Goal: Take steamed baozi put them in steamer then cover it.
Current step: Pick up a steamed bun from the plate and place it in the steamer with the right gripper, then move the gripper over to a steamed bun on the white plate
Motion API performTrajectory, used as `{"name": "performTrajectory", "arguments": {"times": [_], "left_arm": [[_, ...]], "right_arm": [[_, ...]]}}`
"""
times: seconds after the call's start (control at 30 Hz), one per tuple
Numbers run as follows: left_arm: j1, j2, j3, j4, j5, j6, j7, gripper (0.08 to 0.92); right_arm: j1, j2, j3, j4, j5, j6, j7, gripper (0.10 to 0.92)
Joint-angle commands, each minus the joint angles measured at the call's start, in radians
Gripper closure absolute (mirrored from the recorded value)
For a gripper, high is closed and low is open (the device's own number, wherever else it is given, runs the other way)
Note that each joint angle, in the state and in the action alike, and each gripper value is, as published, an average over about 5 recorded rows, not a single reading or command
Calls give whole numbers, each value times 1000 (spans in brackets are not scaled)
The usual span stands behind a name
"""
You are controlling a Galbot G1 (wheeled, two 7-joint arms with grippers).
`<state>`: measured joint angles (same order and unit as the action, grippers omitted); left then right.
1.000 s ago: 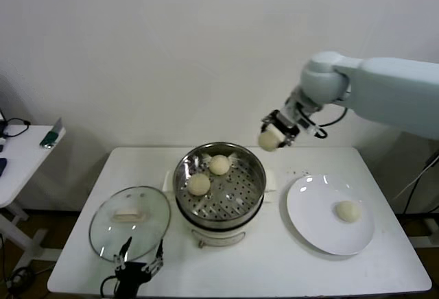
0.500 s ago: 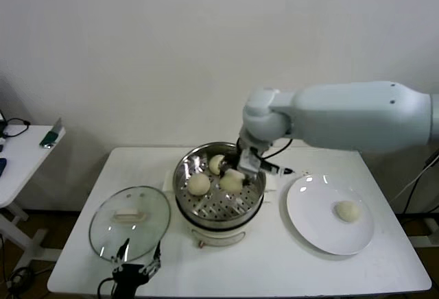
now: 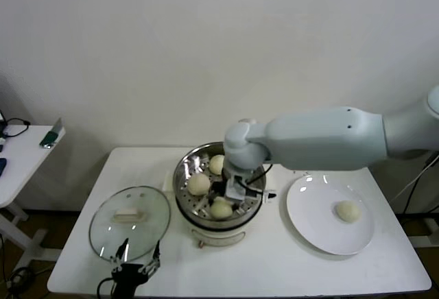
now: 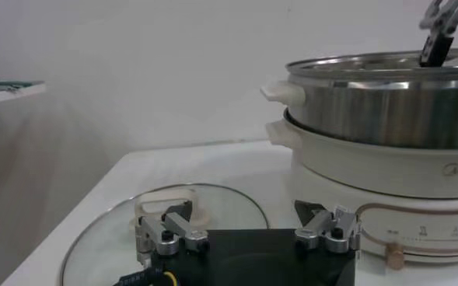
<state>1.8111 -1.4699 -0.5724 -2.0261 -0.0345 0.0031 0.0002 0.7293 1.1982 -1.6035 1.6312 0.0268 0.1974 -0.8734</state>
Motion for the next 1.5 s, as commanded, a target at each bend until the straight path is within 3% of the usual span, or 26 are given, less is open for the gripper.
{"name": "performTrajectory", "arguments": {"times": [0.03, 0.23, 0.6, 0.83, 1.13, 1.5], "left_arm": [[-2, -1, 1, 1, 0, -2, -2, 177], [-3, -2, 4, 1, 3, -2, -1, 177], [-4, -1, 3, 3, 1, -1, -3, 177], [-13, -2, 6, -1, -6, 2, -1, 177], [-19, -4, 1, -13, -17, 5, 5, 177], [-7, -13, 5, -7, -14, 0, 4, 177]], "right_arm": [[-37, 27, -1, -25, -48, 5, 28, 329], [-1, 18, 17, -51, -24, 35, 15, 212], [282, -143, -49, -140, 301, 126, -217, 202], [347, -367, -238, -279, 489, -59, -252, 203], [98, -660, -186, -369, 288, -155, -222, 203], [-348, -771, 188, -418, 115, -233, -166, 203]]}}
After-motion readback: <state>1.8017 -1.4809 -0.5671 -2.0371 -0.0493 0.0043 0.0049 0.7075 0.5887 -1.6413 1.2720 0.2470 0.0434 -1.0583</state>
